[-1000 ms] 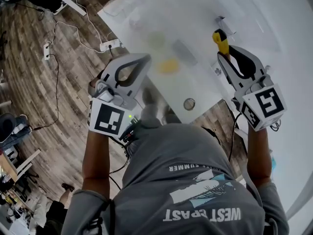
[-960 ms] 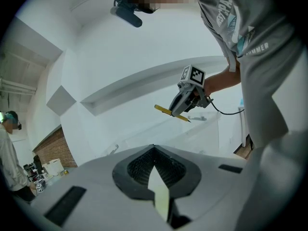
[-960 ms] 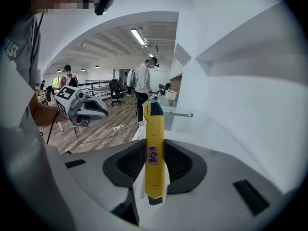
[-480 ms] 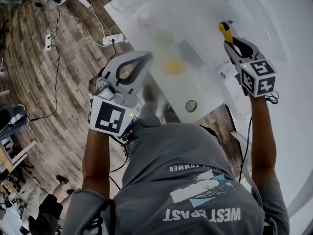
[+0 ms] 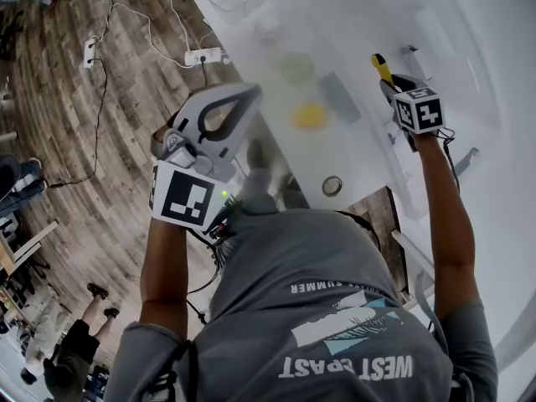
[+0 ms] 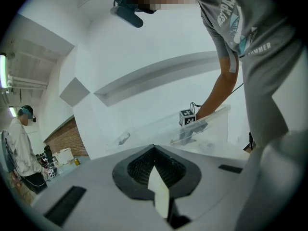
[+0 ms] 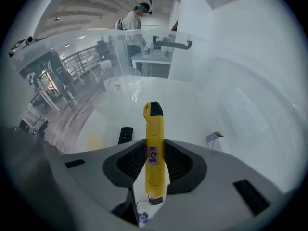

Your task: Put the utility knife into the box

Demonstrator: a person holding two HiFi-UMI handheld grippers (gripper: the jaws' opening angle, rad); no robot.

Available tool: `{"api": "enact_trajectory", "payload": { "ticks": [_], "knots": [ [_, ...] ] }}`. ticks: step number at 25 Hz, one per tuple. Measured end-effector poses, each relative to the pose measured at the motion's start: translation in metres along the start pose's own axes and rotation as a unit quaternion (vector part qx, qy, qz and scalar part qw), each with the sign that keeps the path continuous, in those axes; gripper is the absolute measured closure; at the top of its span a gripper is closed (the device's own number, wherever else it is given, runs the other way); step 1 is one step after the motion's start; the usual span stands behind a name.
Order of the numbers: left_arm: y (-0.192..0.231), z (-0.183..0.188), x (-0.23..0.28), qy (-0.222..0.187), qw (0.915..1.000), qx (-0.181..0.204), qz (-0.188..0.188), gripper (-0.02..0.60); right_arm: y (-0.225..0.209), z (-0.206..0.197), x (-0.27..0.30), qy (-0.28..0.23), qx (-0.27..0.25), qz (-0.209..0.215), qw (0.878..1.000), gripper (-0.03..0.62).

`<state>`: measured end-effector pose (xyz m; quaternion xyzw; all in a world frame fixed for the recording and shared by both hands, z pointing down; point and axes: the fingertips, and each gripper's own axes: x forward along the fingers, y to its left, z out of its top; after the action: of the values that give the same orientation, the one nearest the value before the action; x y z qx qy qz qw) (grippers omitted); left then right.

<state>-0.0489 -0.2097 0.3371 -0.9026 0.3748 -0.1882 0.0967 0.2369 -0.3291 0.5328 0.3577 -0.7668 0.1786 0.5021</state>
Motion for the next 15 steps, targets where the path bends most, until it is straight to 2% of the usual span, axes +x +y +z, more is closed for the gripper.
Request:
{"api": "enact_trajectory", "payload": {
  "ticks": [4,15],
  "knots": [
    [0.005,-0.004,0.001,0.004,1.0,-0.004,0.004,0.574,0.0,-0.011,0.023,0.022,0.009,0.009,1.0,0.476],
    [0.015,-0.006,0.011,0.012,0.9999,-0.009,0.007,0.574,-0.005,-0.051,0.078,0.108,-0.007,0.028,0.994,0.476]
  ]
}}
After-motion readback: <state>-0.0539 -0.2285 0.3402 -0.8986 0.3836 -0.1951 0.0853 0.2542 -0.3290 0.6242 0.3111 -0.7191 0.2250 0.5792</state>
